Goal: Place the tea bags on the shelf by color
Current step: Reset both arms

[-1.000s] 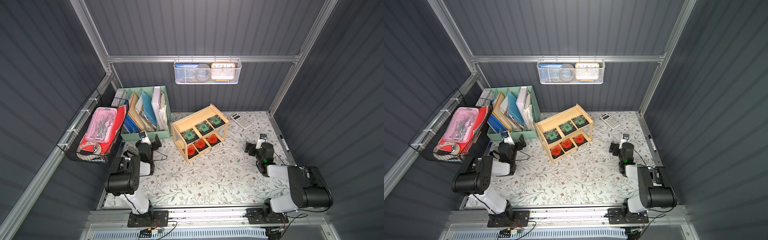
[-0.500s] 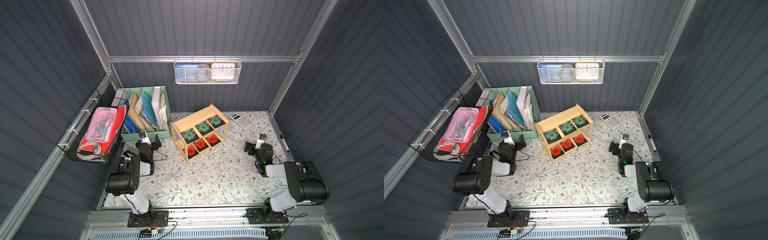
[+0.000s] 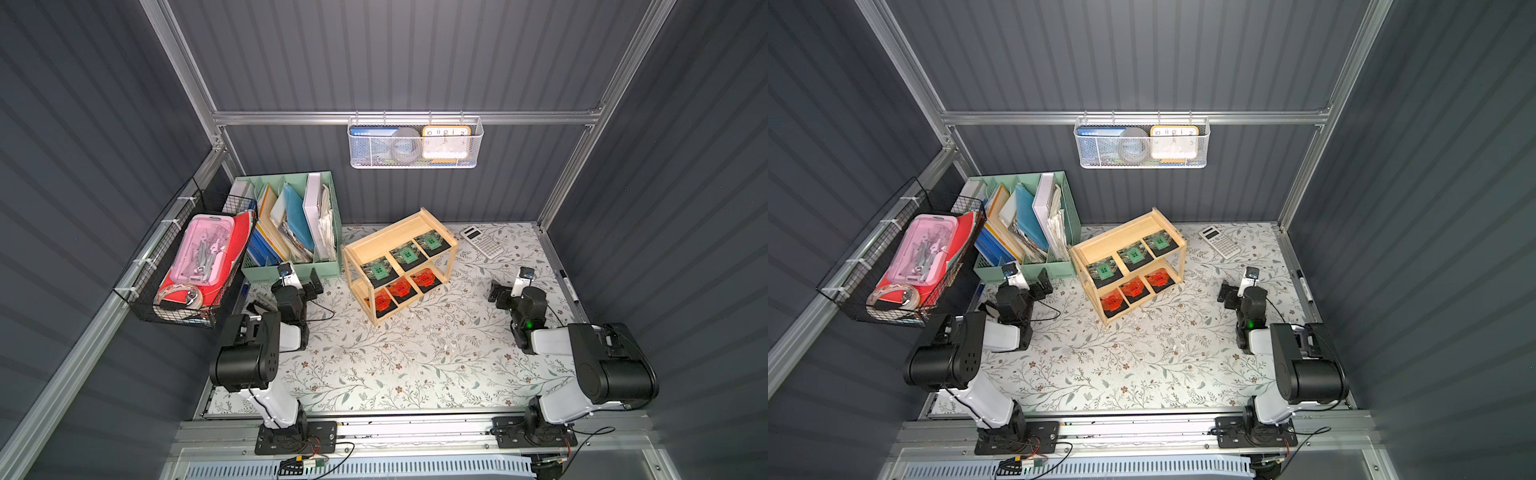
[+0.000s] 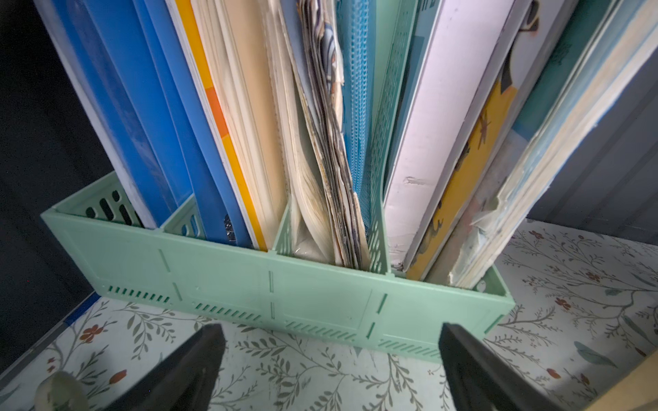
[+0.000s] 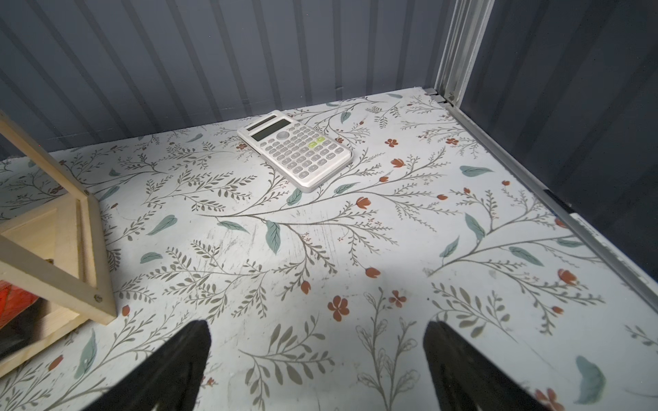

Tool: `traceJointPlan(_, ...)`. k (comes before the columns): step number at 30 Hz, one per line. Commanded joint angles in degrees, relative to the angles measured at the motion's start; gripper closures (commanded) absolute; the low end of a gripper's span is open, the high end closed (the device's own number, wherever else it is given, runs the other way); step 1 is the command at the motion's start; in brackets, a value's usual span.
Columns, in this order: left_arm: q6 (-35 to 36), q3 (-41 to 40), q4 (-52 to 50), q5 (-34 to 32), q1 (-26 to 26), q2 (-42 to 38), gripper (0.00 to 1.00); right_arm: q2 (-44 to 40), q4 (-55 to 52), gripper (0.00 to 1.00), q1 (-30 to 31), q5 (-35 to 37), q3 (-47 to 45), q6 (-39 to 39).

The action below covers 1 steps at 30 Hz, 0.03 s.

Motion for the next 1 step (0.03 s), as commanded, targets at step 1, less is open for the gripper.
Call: traceJointPlan(1,0.7,0.5,0.3,-0.2,0.3,-0.4,0.00,0.6,1.3,0.01,-0.2,-0.1,-0.5,0.2)
